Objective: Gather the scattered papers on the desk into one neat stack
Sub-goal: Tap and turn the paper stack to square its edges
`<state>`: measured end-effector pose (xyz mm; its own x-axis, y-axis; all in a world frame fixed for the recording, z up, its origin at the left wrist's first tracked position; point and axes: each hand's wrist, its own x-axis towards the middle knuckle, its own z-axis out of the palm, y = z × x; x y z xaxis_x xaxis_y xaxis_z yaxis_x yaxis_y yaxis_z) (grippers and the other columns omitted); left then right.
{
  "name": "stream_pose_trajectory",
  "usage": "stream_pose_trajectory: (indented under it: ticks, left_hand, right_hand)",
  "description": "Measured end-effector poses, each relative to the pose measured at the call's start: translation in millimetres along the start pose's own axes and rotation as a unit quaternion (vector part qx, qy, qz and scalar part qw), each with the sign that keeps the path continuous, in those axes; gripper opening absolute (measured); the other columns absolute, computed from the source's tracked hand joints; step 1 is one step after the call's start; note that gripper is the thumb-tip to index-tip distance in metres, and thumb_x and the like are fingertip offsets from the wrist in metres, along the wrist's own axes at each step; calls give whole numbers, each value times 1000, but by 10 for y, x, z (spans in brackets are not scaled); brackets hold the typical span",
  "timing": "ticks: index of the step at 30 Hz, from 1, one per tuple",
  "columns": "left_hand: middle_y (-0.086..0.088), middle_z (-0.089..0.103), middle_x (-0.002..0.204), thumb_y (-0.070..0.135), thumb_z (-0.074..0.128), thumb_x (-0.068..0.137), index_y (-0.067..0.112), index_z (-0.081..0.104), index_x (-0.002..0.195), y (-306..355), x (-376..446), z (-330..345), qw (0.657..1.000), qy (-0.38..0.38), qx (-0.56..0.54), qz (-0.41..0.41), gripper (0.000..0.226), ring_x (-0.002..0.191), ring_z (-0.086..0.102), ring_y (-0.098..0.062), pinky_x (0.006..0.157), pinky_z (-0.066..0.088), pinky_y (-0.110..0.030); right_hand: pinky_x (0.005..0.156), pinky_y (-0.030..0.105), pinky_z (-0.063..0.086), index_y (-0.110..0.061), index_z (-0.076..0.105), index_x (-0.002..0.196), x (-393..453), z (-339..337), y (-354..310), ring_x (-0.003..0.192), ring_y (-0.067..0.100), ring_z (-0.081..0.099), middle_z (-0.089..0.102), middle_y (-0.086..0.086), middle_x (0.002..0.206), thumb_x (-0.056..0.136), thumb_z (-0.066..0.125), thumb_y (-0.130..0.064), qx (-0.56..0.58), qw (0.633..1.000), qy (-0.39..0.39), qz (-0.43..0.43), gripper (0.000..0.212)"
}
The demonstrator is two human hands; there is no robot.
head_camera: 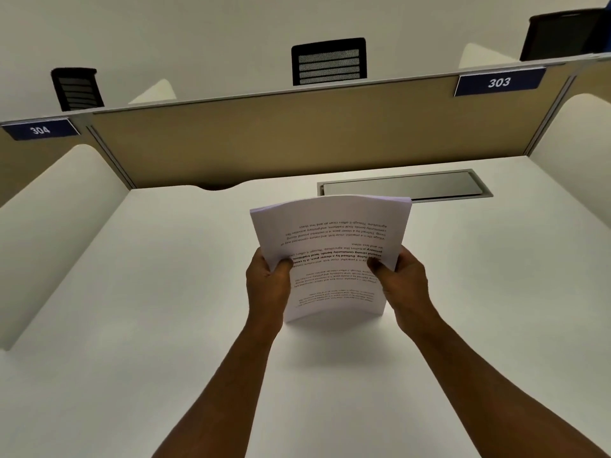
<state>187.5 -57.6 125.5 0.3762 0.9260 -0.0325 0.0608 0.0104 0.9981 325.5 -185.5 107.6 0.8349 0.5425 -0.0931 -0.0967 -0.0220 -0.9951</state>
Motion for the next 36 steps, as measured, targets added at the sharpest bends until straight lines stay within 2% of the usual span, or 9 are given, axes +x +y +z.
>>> stream_pose_trajectory:
  ticks: [4, 8, 11, 14, 16, 19, 25, 31, 36]
  left_hand:
    - [9, 66, 96, 3, 56, 92, 36, 55, 100, -26, 52, 25, 1000, 6, 10, 3, 33, 89, 65, -14, 67, 52, -27]
    - [10, 64, 97, 5, 60, 91, 30, 55, 110, -29, 73, 73, 1000, 16, 14, -10, 32, 90, 64, -15, 67, 53, -27]
    - [6, 67, 98, 9, 61, 90, 31, 59, 104, -27, 67, 77, 1000, 8, 18, -19, 26, 92, 66, -23, 72, 56, -34]
    - [7, 68, 95, 20, 64, 81, 37, 59, 96, 60, 67, 52, 1000, -6, 5, 7, 23, 89, 67, -20, 70, 57, -34]
    - [8, 69, 96, 25, 61, 75, 38, 60, 95, 92, 93, 39, 1000, -15, 0, 23, 24, 89, 67, -19, 71, 57, -33]
    - [8, 69, 99, 27, 61, 73, 39, 60, 98, 42, 111, 40, 999, -38, 17, 12, 28, 93, 67, -21, 78, 58, -41]
    - [5, 70, 100, 24, 59, 73, 36, 61, 94, -63, 61, 42, 999, -34, 12, -23, 25, 100, 66, -28, 85, 57, -45]
    - [6, 69, 100, 24, 59, 76, 37, 61, 96, 109, 110, 3, 999, -32, -7, 28, 24, 94, 66, -22, 78, 57, -39]
    - [7, 67, 100, 11, 64, 88, 36, 58, 100, -66, 111, 24, 999, -33, 34, -17, 29, 97, 66, -24, 80, 58, -42]
  right_hand:
    - [75, 35, 56, -31, 58, 92, 27, 50, -31, 91, 20, 66, 68, -7, 94, 90, 59, -4, -2, 1000, 18, -21, 27]
    - [69, 26, 52, -29, 53, 110, 46, 108, -16, 95, 15, 62, 64, -8, 101, 93, 53, -6, -10, 1000, -1, -12, 29]
    - [70, 30, 54, -32, 55, 108, 54, 115, -35, 96, 19, 64, 66, -6, 101, 94, 54, -9, -12, 1000, -11, 0, 27]
    - [73, 32, 55, -39, 56, 98, 52, 91, -129, 94, 18, 64, 67, -8, 98, 93, 56, -11, -22, 999, -13, -24, 28]
    - [76, 35, 55, -36, 57, 99, 65, 55, -165, 95, 18, 64, 67, -7, 101, 93, 56, -10, -16, 999, -11, -41, 27]
    - [76, 34, 54, -32, 59, 102, 86, 14, -118, 98, 19, 64, 67, -7, 102, 92, 57, -6, -1, 1000, -11, -24, 28]
    - [74, 29, 51, -36, 58, 103, 56, 39, -12, 103, 22, 63, 67, -10, 103, 94, 54, -7, -27, 999, -24, 7, 30]
    - [83, 40, 54, -41, 59, 95, 76, 14, -225, 99, 21, 64, 68, -7, 106, 93, 56, -11, -36, 999, -17, -34, 31]
    - [84, 44, 56, -37, 62, 96, 68, -3, -103, 99, 23, 66, 71, -5, 103, 90, 61, -9, -19, 999, -34, -6, 28]
